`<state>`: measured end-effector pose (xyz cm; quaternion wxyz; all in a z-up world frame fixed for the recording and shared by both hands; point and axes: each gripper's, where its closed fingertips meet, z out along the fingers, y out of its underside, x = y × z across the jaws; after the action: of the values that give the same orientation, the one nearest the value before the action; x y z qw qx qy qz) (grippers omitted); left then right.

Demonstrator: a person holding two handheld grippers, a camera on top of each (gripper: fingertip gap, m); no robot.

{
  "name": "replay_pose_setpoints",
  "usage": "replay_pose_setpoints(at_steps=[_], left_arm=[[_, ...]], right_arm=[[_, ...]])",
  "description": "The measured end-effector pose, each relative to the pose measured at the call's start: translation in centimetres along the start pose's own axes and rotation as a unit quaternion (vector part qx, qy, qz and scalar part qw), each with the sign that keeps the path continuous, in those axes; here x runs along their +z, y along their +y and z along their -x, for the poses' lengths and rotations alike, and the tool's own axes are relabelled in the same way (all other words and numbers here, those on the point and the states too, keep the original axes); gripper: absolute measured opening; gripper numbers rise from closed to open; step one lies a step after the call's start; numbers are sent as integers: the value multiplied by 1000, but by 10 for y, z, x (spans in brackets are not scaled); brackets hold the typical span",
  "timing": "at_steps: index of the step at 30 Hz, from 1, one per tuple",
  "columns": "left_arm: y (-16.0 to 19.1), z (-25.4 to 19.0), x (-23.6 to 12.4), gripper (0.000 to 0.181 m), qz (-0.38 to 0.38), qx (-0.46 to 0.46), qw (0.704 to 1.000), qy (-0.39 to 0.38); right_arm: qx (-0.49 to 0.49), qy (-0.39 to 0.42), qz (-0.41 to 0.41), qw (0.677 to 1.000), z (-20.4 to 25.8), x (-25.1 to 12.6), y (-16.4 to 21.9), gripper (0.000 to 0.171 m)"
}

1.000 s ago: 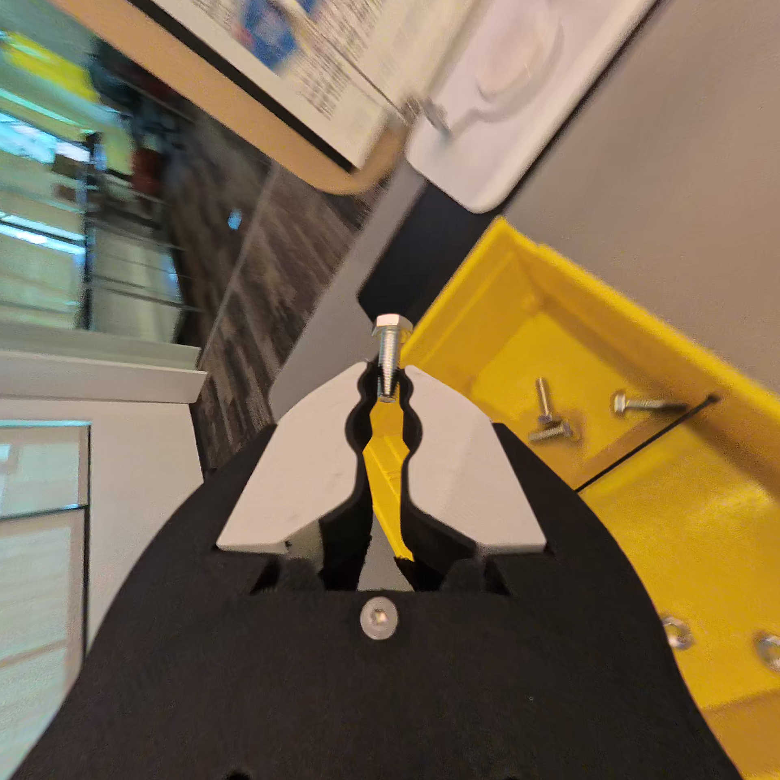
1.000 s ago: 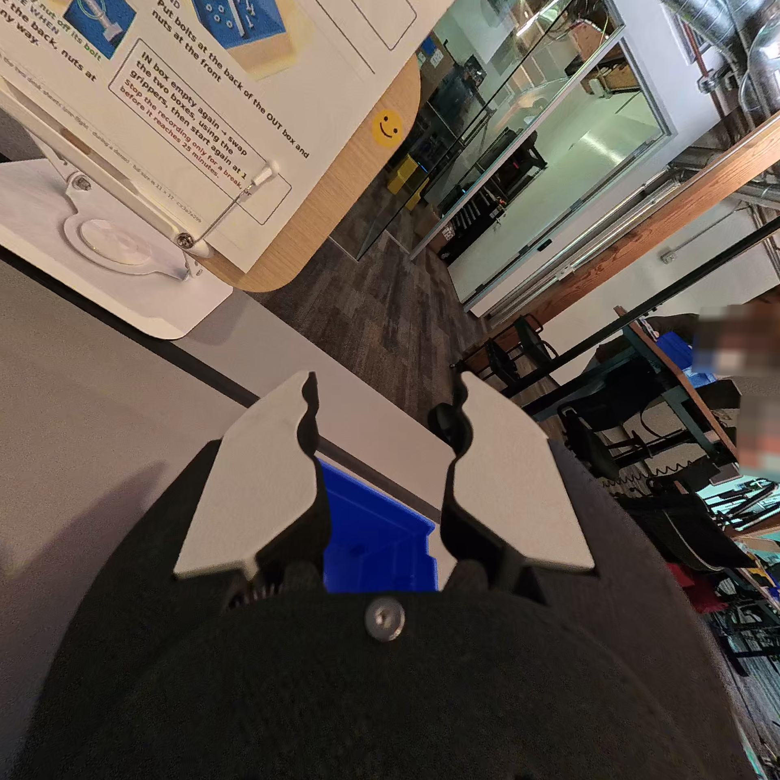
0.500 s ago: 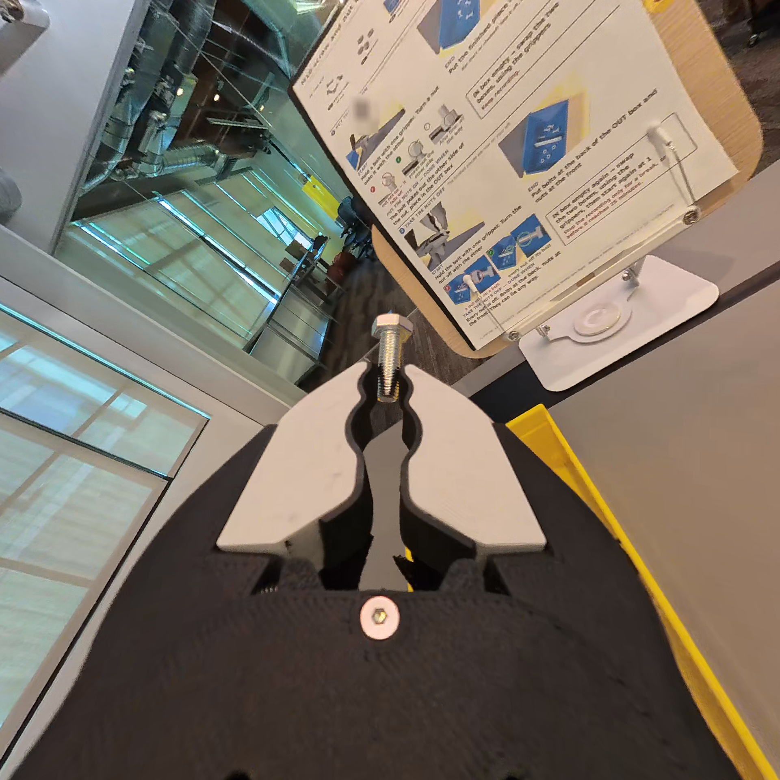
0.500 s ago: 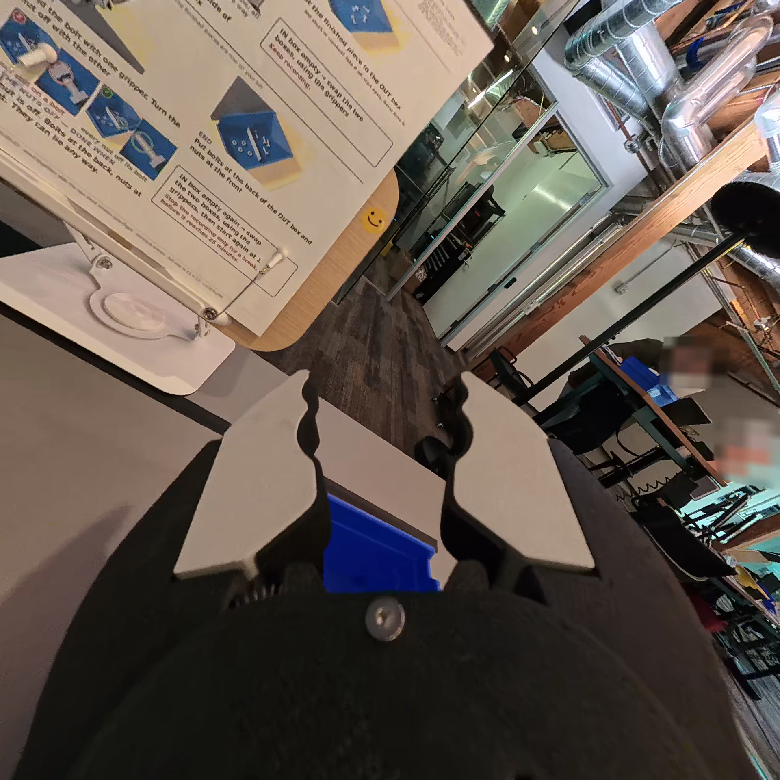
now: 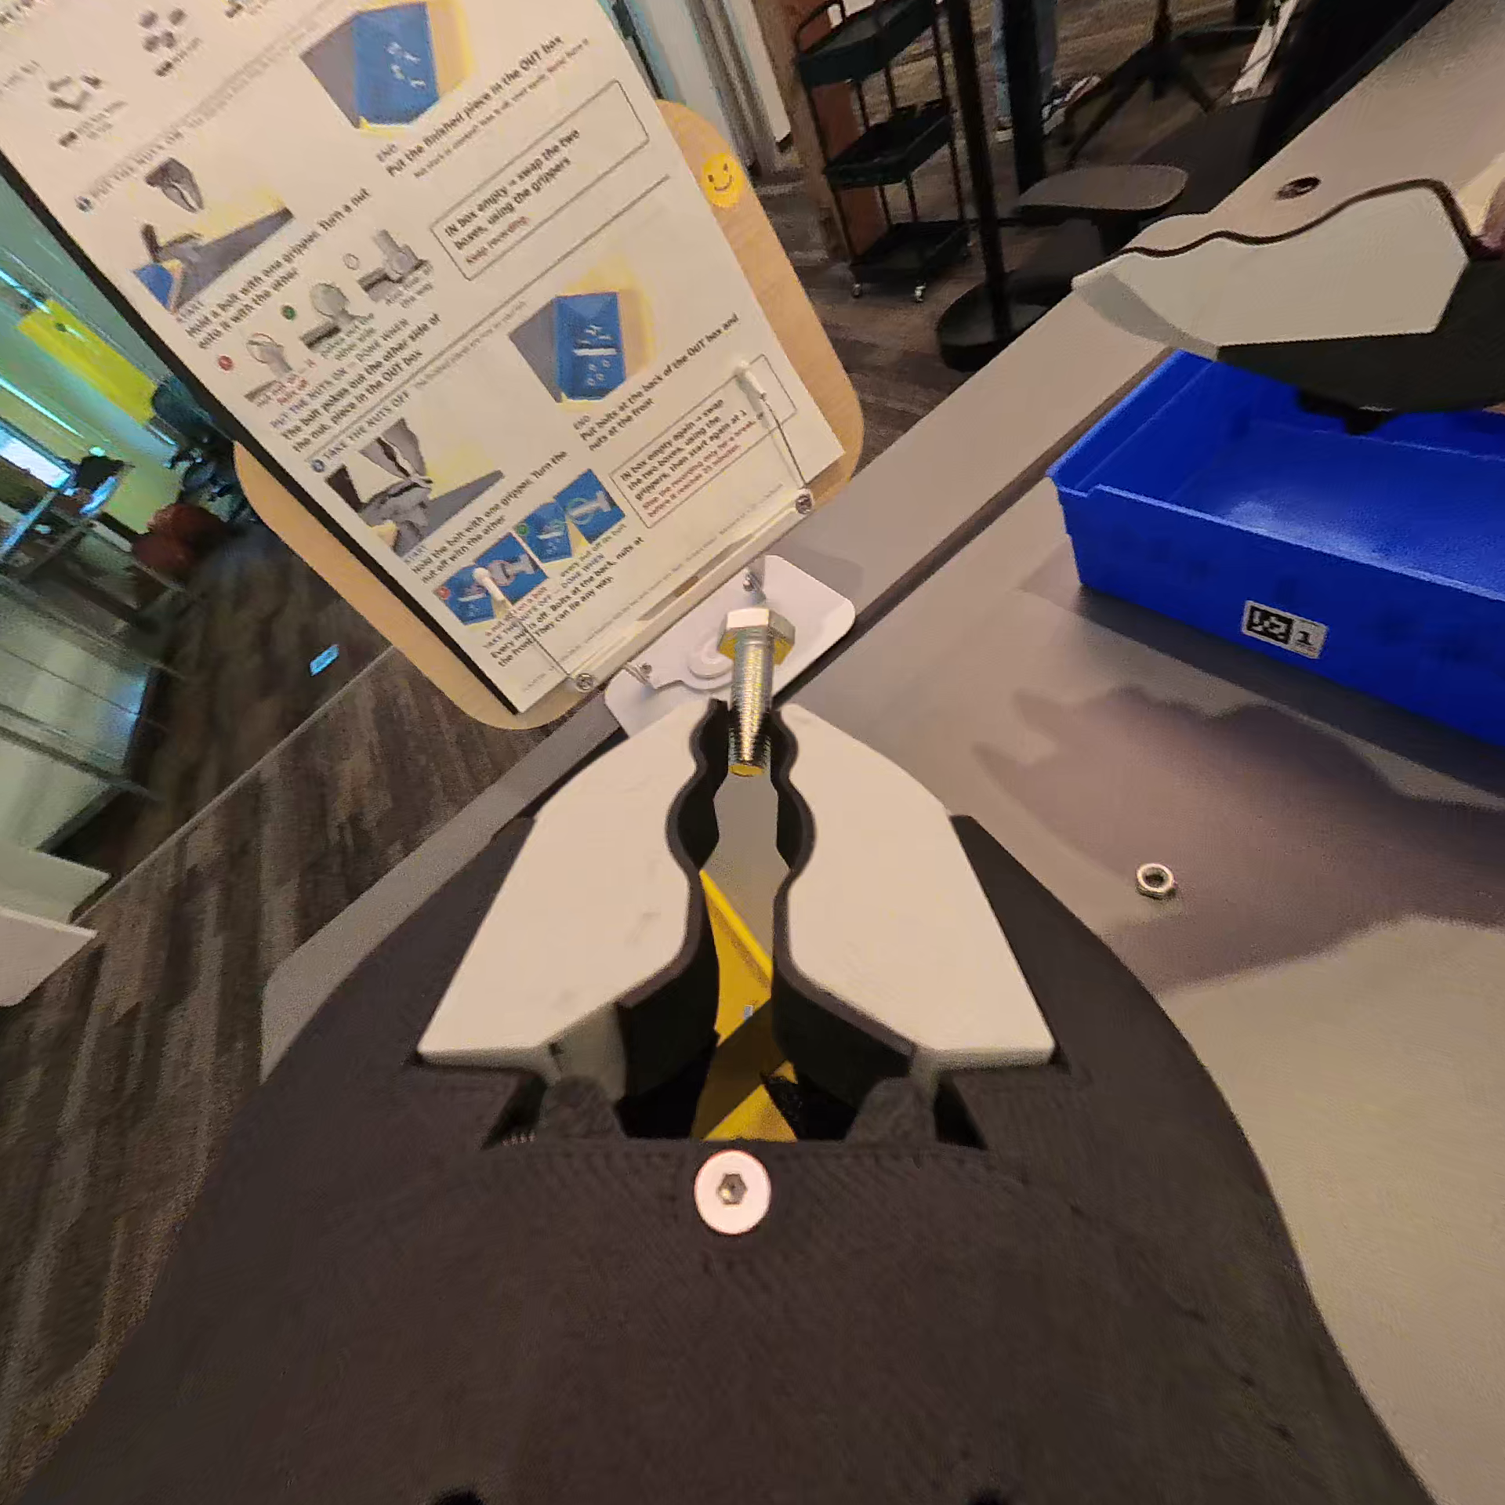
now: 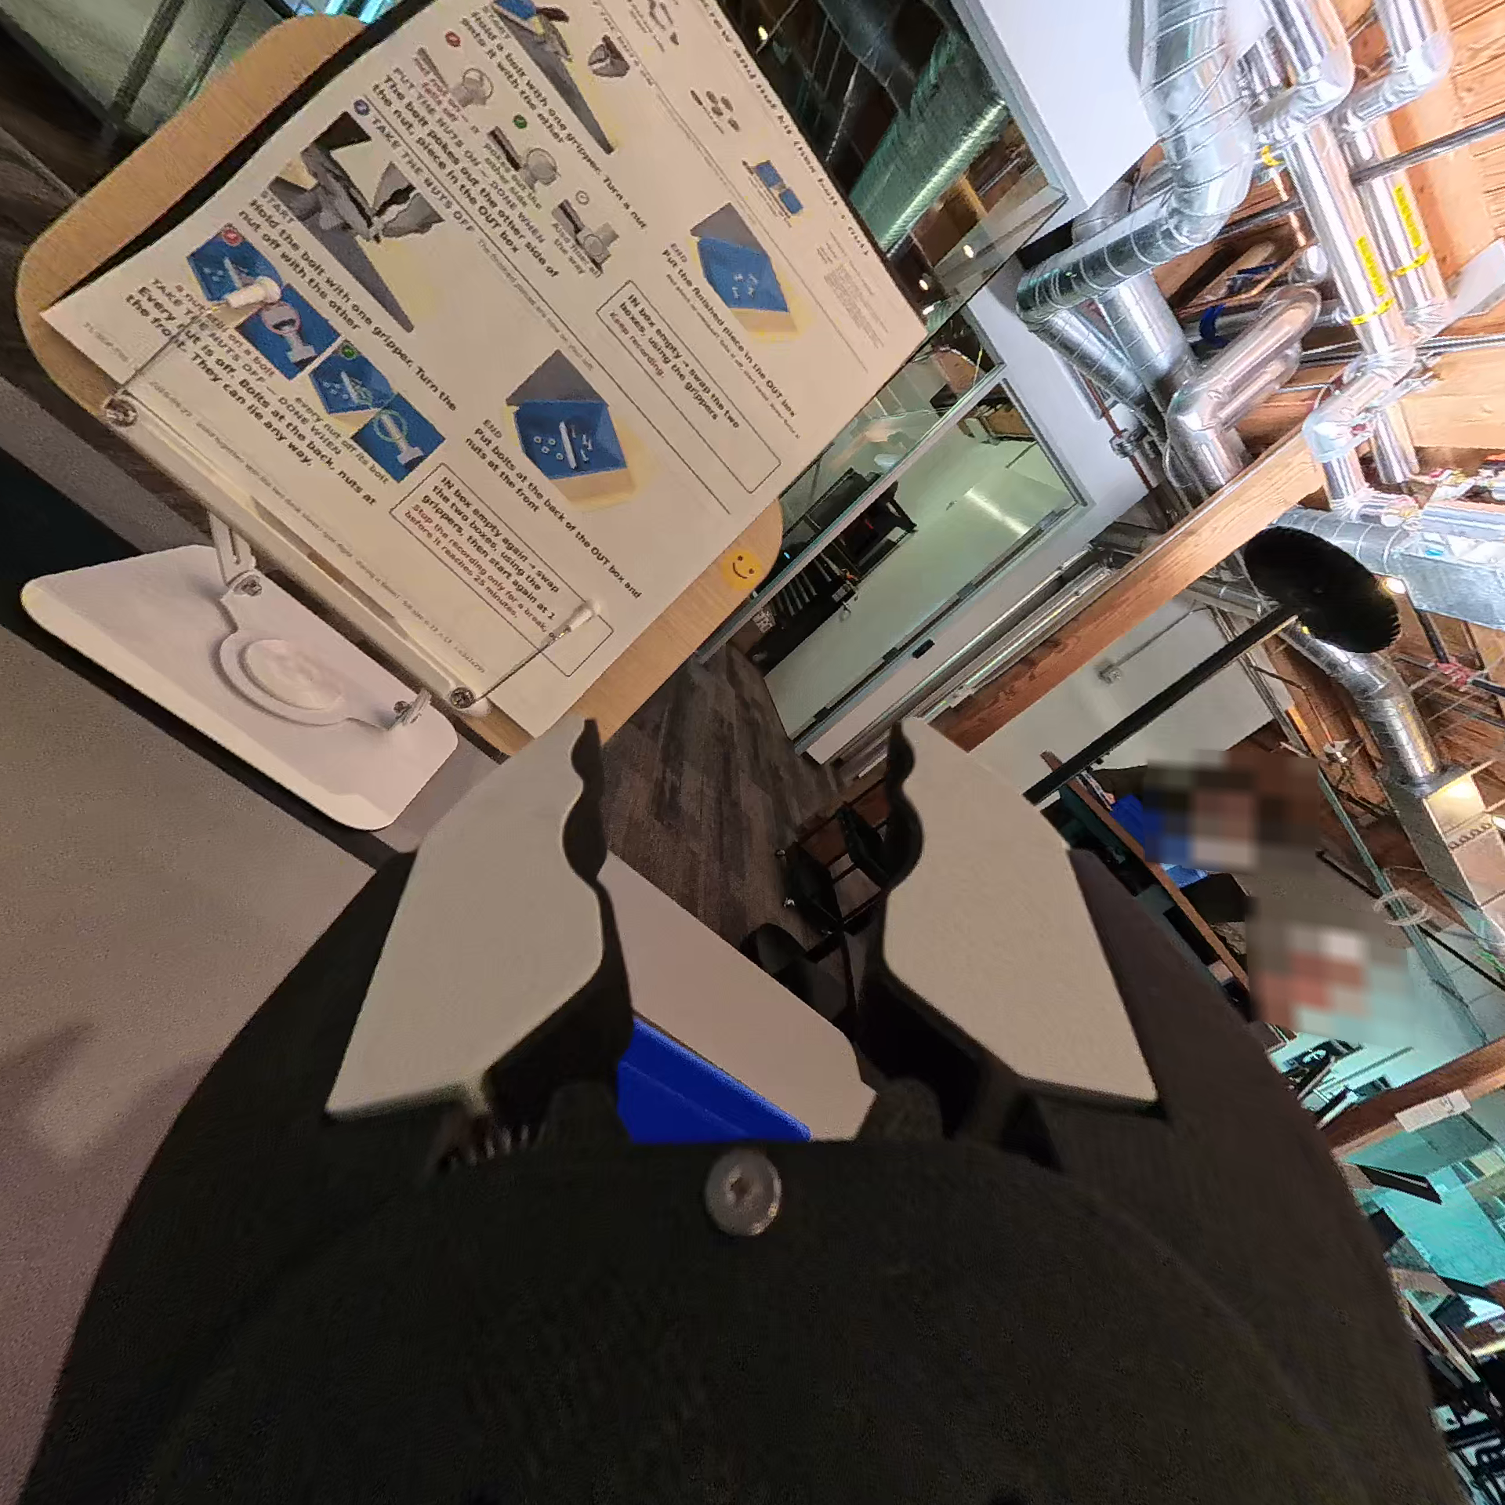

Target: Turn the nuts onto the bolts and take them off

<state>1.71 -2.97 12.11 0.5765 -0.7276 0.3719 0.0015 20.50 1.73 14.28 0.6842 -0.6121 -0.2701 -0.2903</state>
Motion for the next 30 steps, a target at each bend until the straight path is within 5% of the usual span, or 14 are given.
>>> replay_pose_setpoints(at_steps=[1, 12, 18, 21, 30], left_arm=[[3, -2, 0, 9, 1, -4, 1000, 7], [28, -24, 0, 9, 2, -99, 982, 161], [34, -40, -1, 9, 19, -238, 910, 340], [40, -42, 2, 9, 33, -265, 890, 370], [50, -53, 16, 9, 64, -264, 889, 368]], right_arm=[[1, -5, 3, 1000, 2, 0, 1, 67], [-14, -102, 22, 994, 47, 6, 7, 67], [-191, -243, -228, 923, 140, -60, -62, 53], [-266, -187, -265, 908, 161, -66, -73, 41], [-278, -145, -239, 919, 180, -58, -75, 19]])
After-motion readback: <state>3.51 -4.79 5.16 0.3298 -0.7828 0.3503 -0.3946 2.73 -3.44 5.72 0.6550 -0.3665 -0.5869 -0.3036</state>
